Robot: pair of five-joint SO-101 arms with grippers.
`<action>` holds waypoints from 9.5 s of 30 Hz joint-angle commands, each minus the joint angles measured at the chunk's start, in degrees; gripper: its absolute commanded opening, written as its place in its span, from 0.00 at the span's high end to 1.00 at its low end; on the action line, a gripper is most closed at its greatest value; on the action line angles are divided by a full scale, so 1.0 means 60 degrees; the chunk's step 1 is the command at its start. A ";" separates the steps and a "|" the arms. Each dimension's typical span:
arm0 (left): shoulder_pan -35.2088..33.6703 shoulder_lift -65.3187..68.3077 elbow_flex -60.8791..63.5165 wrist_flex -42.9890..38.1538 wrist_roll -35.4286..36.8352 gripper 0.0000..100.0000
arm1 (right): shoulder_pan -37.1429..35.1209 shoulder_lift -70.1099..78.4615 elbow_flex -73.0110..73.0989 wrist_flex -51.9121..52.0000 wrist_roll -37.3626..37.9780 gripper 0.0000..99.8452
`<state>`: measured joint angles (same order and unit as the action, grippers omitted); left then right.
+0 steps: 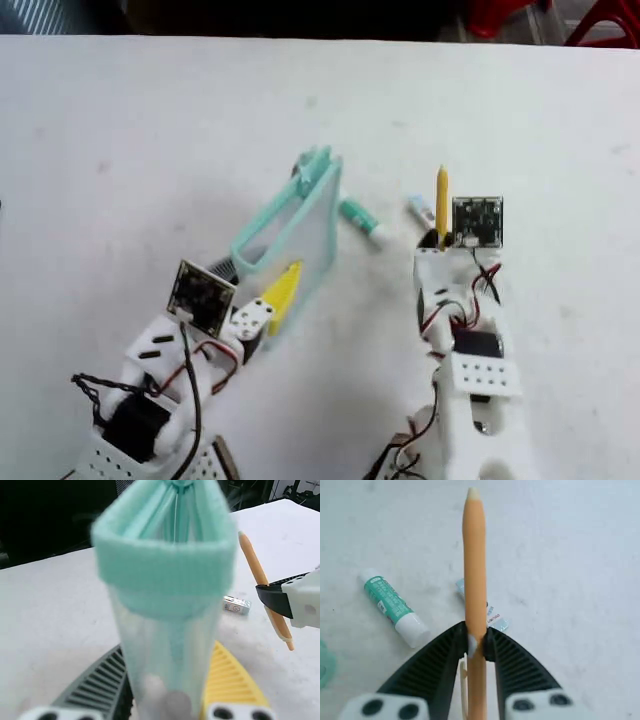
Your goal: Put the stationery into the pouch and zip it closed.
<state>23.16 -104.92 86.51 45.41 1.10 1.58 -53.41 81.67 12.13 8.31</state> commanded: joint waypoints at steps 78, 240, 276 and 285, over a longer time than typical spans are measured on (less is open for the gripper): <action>0.0154 0.0081 -0.0015 -0.0234 -0.0059 0.82 | -0.4154 0.0491 -1.7172 0.8374 -0.3707 0.98; 0.0505 0.0081 0.0381 -0.0601 -0.0132 0.82 | -0.1092 0.7216 -1.1897 1.0366 0.2520 0.98; 0.0491 0.0081 0.0381 -0.0601 -0.0132 0.82 | 0.4769 1.0908 -1.4799 1.4396 1.1136 0.98; 0.0476 0.0081 0.0381 -0.0601 -0.0132 0.82 | 0.4037 1.2740 -1.5663 1.4249 0.9597 0.98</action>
<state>25.19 -104.92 89.14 42.77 0.84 25.05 22.99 -7.56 95.30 66.51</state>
